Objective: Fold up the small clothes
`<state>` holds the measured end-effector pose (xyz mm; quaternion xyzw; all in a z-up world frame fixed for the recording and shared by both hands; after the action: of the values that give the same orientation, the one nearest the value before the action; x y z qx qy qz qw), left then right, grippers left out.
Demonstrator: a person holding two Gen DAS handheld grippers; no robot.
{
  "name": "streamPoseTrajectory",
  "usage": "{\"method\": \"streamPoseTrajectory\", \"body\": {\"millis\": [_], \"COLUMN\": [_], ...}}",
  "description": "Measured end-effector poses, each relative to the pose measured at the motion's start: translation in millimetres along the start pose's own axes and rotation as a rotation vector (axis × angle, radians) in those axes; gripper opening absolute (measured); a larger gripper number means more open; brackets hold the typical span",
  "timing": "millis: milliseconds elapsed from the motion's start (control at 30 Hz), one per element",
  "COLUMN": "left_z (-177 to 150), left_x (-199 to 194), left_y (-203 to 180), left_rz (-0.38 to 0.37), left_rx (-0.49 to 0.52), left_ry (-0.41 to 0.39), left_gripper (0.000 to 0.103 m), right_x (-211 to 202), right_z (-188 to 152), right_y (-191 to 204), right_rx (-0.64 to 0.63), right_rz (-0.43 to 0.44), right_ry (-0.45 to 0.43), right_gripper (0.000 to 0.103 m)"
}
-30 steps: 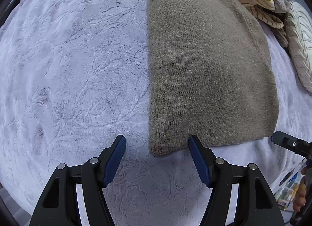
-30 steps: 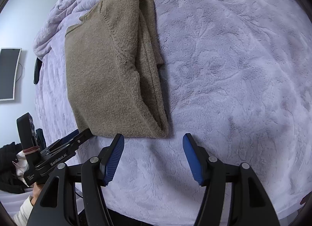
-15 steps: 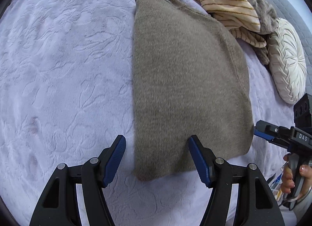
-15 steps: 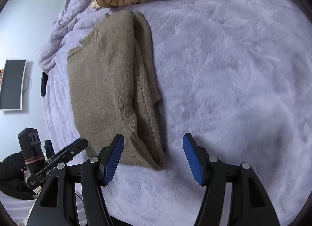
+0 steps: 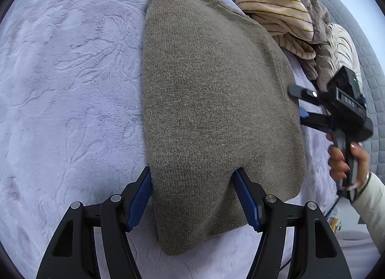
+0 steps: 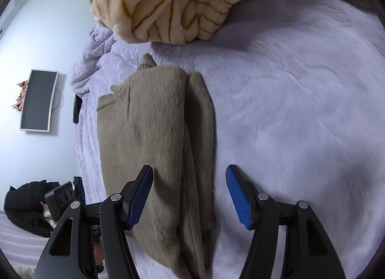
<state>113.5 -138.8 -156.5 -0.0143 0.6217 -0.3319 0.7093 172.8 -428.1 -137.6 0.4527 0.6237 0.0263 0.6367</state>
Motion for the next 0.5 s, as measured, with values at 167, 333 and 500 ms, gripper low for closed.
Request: {"method": "streamPoseTrajectory", "body": {"millis": [167,333,500], "left_z": [2.0,5.1,7.3], "left_x": [1.5,2.7,17.4], "left_y": [-1.0,-6.1,-6.0], "left_rz": [-0.04,-0.056,-0.054], "left_rx": [-0.011,0.002,-0.003], "left_ry": [-0.001,-0.016,-0.016], "left_gripper": [0.068,0.073,0.073], "right_x": [19.0,31.6,55.1], "right_z": [20.6,21.5,25.9], "right_y": [11.1,36.1,28.3], "right_rx": [0.002,-0.083,-0.031], "right_rz": [0.099,0.12,0.113], "right_ry": [0.07,0.123,0.15], "right_gripper": [0.068,0.071,0.071]}}
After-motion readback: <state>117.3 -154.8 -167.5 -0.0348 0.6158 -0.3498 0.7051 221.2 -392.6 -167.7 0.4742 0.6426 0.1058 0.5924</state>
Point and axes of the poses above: each gripper's, at about its wrist camera, not at the fingertips, and x roughly the way its jaws point, y to its left, z to its top, the point moved 6 cm from there along x, roughly the way its jaws point, and after that the axes turned 15 degrees about x, right-handed, at the moved point
